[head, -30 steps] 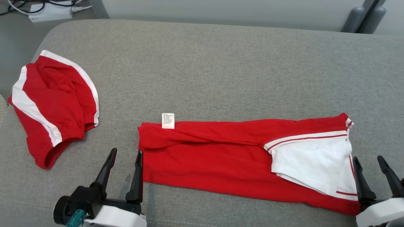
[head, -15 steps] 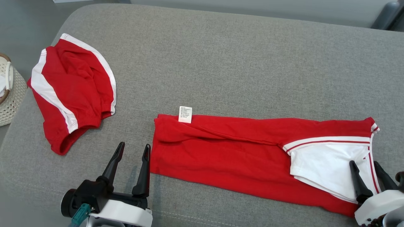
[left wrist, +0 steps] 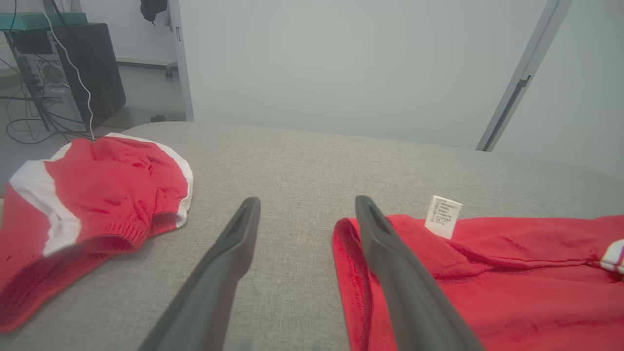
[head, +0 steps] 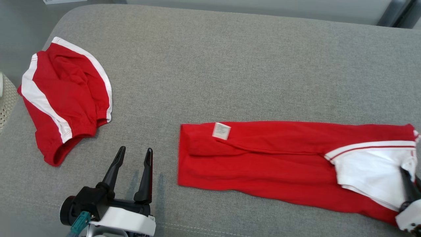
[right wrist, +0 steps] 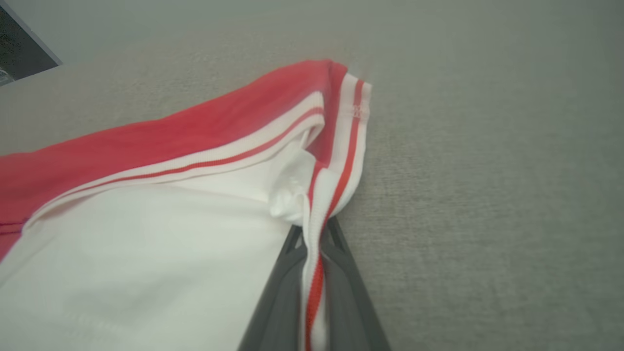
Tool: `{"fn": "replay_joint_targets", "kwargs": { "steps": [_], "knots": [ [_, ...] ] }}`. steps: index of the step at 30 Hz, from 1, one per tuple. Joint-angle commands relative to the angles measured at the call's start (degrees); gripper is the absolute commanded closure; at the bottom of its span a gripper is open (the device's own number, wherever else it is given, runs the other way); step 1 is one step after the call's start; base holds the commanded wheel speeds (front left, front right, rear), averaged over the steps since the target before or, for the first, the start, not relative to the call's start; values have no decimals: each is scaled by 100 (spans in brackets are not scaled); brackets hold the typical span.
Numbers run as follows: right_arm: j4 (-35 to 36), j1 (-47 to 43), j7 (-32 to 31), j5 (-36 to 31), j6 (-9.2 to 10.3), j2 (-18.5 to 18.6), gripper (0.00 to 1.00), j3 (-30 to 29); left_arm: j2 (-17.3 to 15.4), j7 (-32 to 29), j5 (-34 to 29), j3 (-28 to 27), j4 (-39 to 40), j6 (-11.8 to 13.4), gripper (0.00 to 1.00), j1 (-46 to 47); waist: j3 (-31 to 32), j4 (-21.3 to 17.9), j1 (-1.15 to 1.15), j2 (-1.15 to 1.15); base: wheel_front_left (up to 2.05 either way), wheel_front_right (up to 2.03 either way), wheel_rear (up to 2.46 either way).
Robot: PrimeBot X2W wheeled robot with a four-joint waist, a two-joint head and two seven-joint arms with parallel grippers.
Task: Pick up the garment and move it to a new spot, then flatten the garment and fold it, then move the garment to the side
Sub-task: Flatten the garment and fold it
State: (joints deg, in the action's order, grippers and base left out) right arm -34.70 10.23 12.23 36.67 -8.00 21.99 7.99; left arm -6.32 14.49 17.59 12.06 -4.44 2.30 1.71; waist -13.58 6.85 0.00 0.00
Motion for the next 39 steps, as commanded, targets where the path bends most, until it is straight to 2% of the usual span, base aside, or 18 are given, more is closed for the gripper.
{"fn": "replay_joint_targets", "kwargs": {
  "steps": [1, 5, 8, 11, 15, 19, 22, 25, 29, 34, 39],
  "knots": [
    [-63, -129, 77, 54, 52, 327, 100, -48, -34, 51, -57, -211, 116, -34, 0, 187, 1, -22, 0, 0, 0, 0, 0],
    [-125, -197, 145, 87, 52, 550, 100, -407, -2, 51, -102, -256, 89, -97, 0, 188, 5, -103, 0, 0, 0, 0, 0],
    [1, -158, 147, 136, 52, 565, 100, -526, 37, 51, -143, -276, 58, -156, 0, 195, 11, -176, 0, 0, 0, 0, 0],
    [514, -56, 64, 473, 52, 344, 100, -453, 62, 51, -175, -284, 43, -193, 0, 210, 24, -218, 0, 0, 0, 0, 0],
    [1768, -61, -374, 920, 52, -113, 100, -97, 85, 51, -221, -288, 25, -227, 0, 215, 49, -288, 0, 0, 0, 0, 0],
    [2956, -61, -851, 988, 52, -551, 100, 417, 110, 51, -251, -285, 19, -250, 0, 243, 33, -330, 0, 0, 0, 0, 0],
    [3386, 99, -1161, 888, 52, -913, 100, 844, 122, 51, -271, -290, 15, -273, 0, 287, -4, -335, 0, 0, 0, 0, 0],
    [3389, 338, -1382, 769, 52, -1308, 100, 1323, 132, 51, -289, -283, -8, -311, 0, 321, -37, -305, 0, 0, 0, 0, 0],
    [3009, 692, -1368, 694, 52, -1688, 100, 1792, 152, 51, -319, -255, -49, -355, 0, 376, -91, -208, 0, 0, 0, 0, 0],
    [2272, 1134, -1171, 638, 52, -1852, 100, 2293, 190, 51, -332, -226, -86, -386, 0, 444, -151, -55, 0, 0, 0, 0, 0],
    [1787, 1430, -996, 874, 52, -1898, 100, 2733, 223, 51, -346, -223, -101, -397, 0, 488, -208, 43, 0, 0, 0, 0, 0]
  ]
}}
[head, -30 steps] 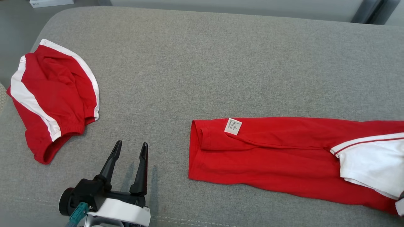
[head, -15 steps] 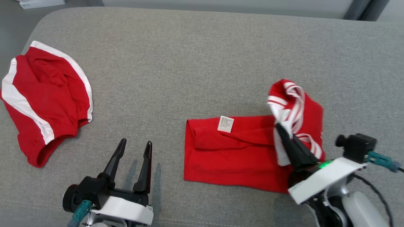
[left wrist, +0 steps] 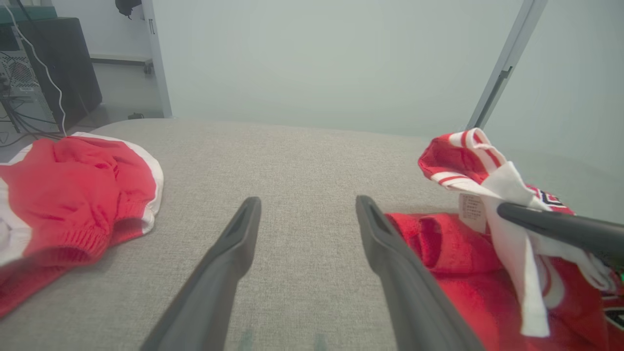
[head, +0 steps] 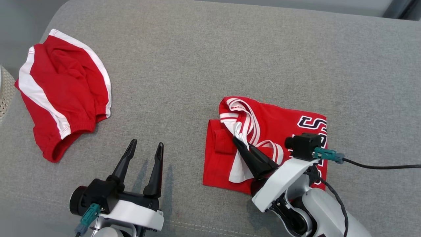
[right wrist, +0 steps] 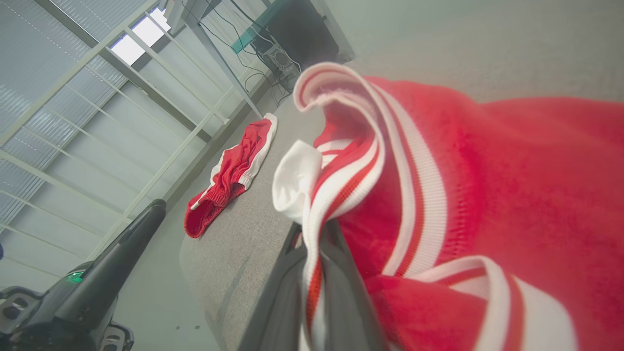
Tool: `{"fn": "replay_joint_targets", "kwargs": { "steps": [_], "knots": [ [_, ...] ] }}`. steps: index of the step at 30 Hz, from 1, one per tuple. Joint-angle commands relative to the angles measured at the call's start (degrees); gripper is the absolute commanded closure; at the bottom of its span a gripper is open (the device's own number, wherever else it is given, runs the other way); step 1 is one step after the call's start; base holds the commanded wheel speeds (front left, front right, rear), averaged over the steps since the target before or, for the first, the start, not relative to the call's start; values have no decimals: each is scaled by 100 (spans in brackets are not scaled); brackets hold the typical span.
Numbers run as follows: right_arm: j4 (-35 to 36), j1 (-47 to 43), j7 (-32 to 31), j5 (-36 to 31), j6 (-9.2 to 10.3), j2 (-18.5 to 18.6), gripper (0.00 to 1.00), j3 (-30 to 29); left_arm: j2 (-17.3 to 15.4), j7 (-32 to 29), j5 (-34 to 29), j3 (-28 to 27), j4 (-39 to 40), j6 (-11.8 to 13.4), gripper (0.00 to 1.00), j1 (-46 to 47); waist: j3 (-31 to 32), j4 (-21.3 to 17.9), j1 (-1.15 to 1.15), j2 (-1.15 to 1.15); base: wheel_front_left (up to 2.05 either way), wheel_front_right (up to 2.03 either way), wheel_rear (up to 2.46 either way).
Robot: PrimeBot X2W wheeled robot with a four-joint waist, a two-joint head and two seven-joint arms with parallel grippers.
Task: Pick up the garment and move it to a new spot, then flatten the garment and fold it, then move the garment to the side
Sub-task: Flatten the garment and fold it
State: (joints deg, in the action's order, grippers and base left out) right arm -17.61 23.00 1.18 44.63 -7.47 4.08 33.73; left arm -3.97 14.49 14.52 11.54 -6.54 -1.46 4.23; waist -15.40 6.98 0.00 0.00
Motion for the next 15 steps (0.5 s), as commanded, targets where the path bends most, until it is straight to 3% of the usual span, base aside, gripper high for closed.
{"fn": "replay_joint_targets", "kwargs": {
  "steps": [1, 5, 7, 8, 9, 15],
  "knots": [
    [78, 153, 110, 78, -2, -108, 100, 159, -12, 51, -38, -171, 109, -21, 0, 235, -26, 30, 0, 0, 0, 0, 0],
    [-198, 362, 181, 246, -2, -116, 100, 497, 9, 51, -59, -173, 95, -30, 0, 276, -86, 69, 0, 0, 0, 0, 0],
    [-243, 453, 193, 476, -2, -118, 53, 697, 20, 51, -63, -174, 87, -32, 0, 295, -109, 74, 0, 0, 0, 0, 0],
    [-282, 504, 189, 543, -2, -118, 9, 792, 25, 51, -64, -176, 83, -33, 0, 301, -113, 74, 0, 0, 0, 0, 0],
    [-310, 542, 201, 637, -2, -118, 0, 864, 30, 51, -65, -177, 79, -34, 0, 304, -117, 73, 0, 0, 0, 0, 0],
    [-510, 741, 512, 740, -2, -119, 0, 977, 49, 51, -89, -216, 79, -44, 0, 303, -116, 20, 0, 0, 0, 0, 0]
  ]
}}
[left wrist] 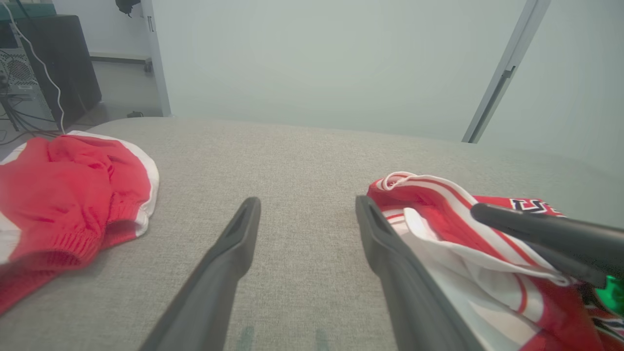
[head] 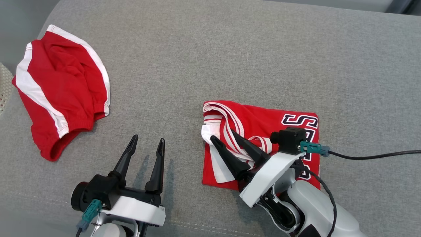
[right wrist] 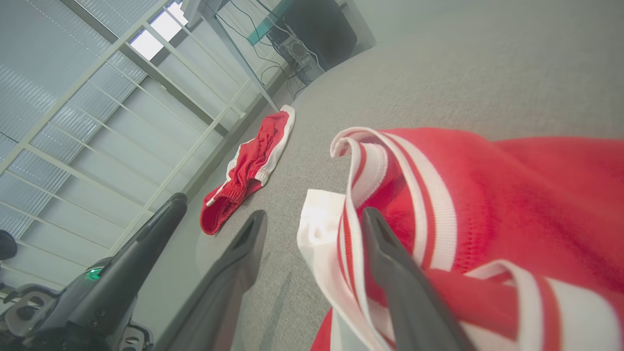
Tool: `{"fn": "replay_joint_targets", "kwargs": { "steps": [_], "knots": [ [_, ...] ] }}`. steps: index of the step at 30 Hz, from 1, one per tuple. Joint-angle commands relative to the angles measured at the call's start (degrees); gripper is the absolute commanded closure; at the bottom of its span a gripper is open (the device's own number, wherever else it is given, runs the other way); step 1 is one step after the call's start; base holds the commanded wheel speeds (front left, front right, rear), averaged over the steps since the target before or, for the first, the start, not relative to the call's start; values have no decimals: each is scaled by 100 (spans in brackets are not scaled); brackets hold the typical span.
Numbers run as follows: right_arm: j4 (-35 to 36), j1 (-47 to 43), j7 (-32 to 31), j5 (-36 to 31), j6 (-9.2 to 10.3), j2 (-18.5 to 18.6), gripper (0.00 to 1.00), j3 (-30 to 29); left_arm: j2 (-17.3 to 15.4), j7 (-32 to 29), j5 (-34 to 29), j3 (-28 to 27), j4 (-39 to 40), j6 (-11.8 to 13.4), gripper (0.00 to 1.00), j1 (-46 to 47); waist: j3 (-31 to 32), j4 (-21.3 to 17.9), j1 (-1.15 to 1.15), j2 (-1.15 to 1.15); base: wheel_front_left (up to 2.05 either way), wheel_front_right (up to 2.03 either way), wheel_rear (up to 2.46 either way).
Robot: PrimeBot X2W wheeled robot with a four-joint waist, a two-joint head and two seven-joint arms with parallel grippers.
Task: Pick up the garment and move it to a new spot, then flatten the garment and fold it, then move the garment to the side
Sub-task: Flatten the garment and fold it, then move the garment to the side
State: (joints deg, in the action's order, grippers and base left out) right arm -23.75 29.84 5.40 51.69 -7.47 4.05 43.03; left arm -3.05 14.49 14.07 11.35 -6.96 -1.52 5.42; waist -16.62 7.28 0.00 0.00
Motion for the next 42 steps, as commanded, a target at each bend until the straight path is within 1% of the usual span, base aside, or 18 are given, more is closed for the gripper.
{"fn": "replay_joint_targets", "kwargs": {
  "steps": [1, 3, 4, 7, 9, 11, 13, 15, 17, 19, 21, 23, 26, 29, 30, 33, 38, 42],
  "knots": [
    [131, 81, 175, 10, -2, -116, 0, 55, -41, 51, -52, -202, 120, -40, 0, 177, 11, -27, 0, 0, 0, 0, 0],
    [270, 77, 306, 33, -2, -77, 0, 56, -37, 51, -60, -221, 119, -42, 0, 163, 28, -69, 0, 0, 0, 0, 0],
    [393, 82, 414, -11, -2, 0, 0, 55, -36, 51, -64, -232, 116, -44, 0, 153, 39, -94, 0, 0, 0, 0, 0],
    [835, -12, 627, -99, -2, 299, 0, 0, -36, 51, -87, -270, 111, -50, 0, 115, 74, -191, 0, 0, 0, 0, 0],
    [1159, -148, 760, -224, -2, 541, 0, -163, -37, 51, -104, -284, 105, -59, 0, 95, 115, -237, 0, 0, 0, 0, 0],
    [1443, -322, 868, -486, -2, 810, 0, -506, -46, 51, -121, -314, 105, -56, 0, 72, 155, -292, 0, 0, 0, 0, 0],
    [1728, -568, 927, -770, -2, 1006, 0, -985, -57, 51, -138, -335, 114, -59, 0, 53, 181, -342, 0, 0, 0, 0, 0],
    [1940, -821, 950, -1264, -2, 1184, 0, -1489, -77, 51, -156, -359, 131, -62, 0, 31, 211, -410, 0, 0, 0, 0, 0],
    [2157, -1083, 955, -1866, -2, 1263, 0, -2050, -98, 51, -175, -385, 146, -56, 0, 11, 225, -472, 0, 0, 0, 0, 0],
    [2342, -1377, 957, -2407, -2, 1248, 0, -2505, -123, 51, -198, -408, 161, -48, 0, 5, 244, -525, 0, 0, 0, 0, 0],
    [2475, -1653, 958, -2929, -2, 1215, 0, -2826, -140, 51, -215, -430, 176, -31, 0, -10, 265, -572, 0, 0, 0, 0, 0],
    [2571, -1863, 958, -3360, -2, 1155, 0, -3015, -161, 51, -223, -463, 191, -11, 0, -27, 293, -626, 0, 0, 0, 0, 0],
    [2548, -2129, 959, -3762, -2, 972, 0, -3277, -186, 51, -219, -513, 205, 19, 0, -56, 339, -689, 0, 0, 0, 0, 0],
    [2427, -2325, 959, -3882, -2, 764, 0, -3495, -190, 51, -210, -537, 234, 46, 0, -71, 355, -715, 0, 0, 0, 0, 0],
    [2427, -2325, 959, -3882, -2, 764, 0, -3495, -190, 51, -210, -537, 234, 46, 0, -71, 355, -715, 0, 0, 0, 0, 0],
    [2296, -2413, 959, -3865, -2, 610, 0, -3565, -207, 51, -204, -559, 269, 71, 0, -82, 345, -750, 0, 0, 0, 0, 0],
    [2041, -2361, 959, -3758, -2, 505, 0, -3471, -232, 51, -213, -559, 316, 109, 0, -92, 308, -795, 0, 0, 0, 0, 0],
    [1681, -2229, 959, -3529, -2, 490, 0, -3231, -245, 41, -213, -537, 343, 129, 0, -74, 266, -798, 0, 0, 0, 0, 0]
  ]
}}
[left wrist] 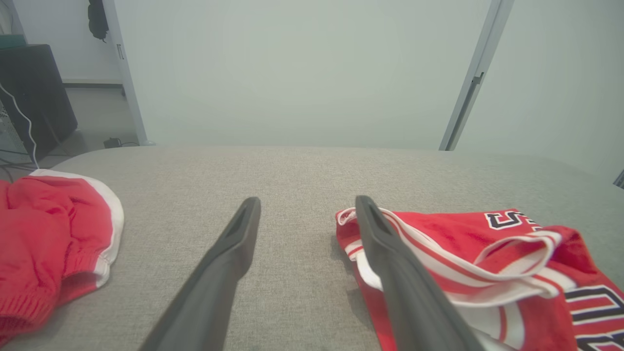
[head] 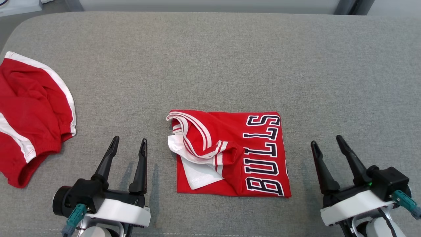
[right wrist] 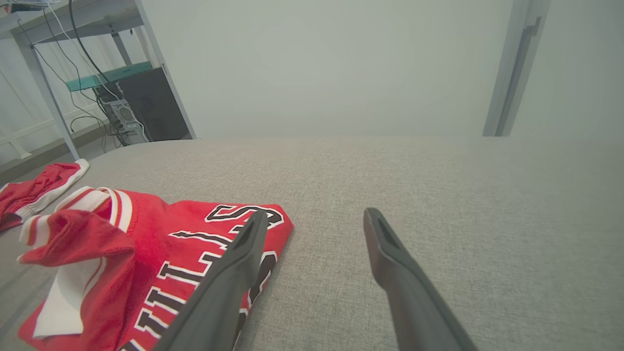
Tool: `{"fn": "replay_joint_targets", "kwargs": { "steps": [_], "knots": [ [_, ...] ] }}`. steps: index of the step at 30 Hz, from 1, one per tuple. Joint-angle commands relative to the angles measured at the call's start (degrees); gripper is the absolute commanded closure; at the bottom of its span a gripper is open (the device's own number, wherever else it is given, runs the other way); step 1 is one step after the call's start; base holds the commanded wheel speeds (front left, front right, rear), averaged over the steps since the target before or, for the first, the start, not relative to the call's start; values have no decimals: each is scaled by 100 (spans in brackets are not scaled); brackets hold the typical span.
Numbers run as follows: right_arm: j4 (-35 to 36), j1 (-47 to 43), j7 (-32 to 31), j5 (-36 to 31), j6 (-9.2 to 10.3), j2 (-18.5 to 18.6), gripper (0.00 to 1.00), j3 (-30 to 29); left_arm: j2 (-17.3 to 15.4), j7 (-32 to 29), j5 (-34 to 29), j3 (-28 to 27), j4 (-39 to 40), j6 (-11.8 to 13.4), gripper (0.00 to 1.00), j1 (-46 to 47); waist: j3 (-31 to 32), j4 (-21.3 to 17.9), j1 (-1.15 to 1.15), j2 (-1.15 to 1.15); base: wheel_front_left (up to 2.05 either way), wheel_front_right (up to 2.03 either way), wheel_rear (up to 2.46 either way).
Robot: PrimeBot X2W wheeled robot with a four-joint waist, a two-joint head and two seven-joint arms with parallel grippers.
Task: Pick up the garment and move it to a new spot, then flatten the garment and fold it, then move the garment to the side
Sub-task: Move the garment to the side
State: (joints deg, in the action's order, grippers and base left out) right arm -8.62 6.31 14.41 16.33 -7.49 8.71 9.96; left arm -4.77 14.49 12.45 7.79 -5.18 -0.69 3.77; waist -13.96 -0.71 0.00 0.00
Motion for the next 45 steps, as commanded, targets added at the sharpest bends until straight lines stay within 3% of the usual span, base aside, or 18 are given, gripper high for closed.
{"fn": "replay_joint_targets", "kwargs": {
  "steps": [1, 10, 17, 18, 19, 20, 33, 38, 45],
  "knots": [
    [72, 177, 59, 54, 0, 47, 0, 176, -75, 38, -49, -174, 168, 47, 0, 101, -9, 9, 0, 0, 0, 0, 0],
    [-1290, 819, 59, 899, 0, 112, 0, 1229, -63, 37, 9, -97, 105, 38, 0, 217, -136, 176, 0, 0, 0, 0, 0],
    [-1892, 1132, 59, 1436, 0, 76, 0, 1824, -49, 44, 38, -81, 50, 28, 0, 260, -200, 290, 0, 0, 0, 0, 0],
    [-1928, 1172, 59, 1486, 0, 85, 49, 1901, -48, 45, 39, -80, 45, 27, 0, 267, -204, 300, 0, 0, 0, 0, 0],
    [-1973, 1199, 59, 1544, 0, 92, 60, 1967, -47, 46, 40, -82, 39, 29, 0, 270, -204, 306, 0, 0, 0, 0, 0],
    [-2012, 1225, 59, 1604, 0, 103, 100, 2022, -46, 46, 42, -86, 34, 31, 0, 271, -204, 309, 0, 0, 0, 0, 0],
    [-1969, 1323, 59, 1713, 0, 338, 100, 2129, -86, 50, 13, -93, 59, 20, 0, 219, -182, -31, 0, 0, 0, 0, 0],
    [-1883, 1335, 59, 1610, 0, 411, 100, 2035, -181, 26, -32, -45, 80, -15, 0, 222, -241, -585, 0, 0, 0, 0, 0],
    [-1883, 1563, 59, 1498, 0, 533, 100, 1979, -430, -258, -146, 39, 251, -83, 0, 334, -399, -1687, 0, 0, 0, 0, 0]
  ]
}}
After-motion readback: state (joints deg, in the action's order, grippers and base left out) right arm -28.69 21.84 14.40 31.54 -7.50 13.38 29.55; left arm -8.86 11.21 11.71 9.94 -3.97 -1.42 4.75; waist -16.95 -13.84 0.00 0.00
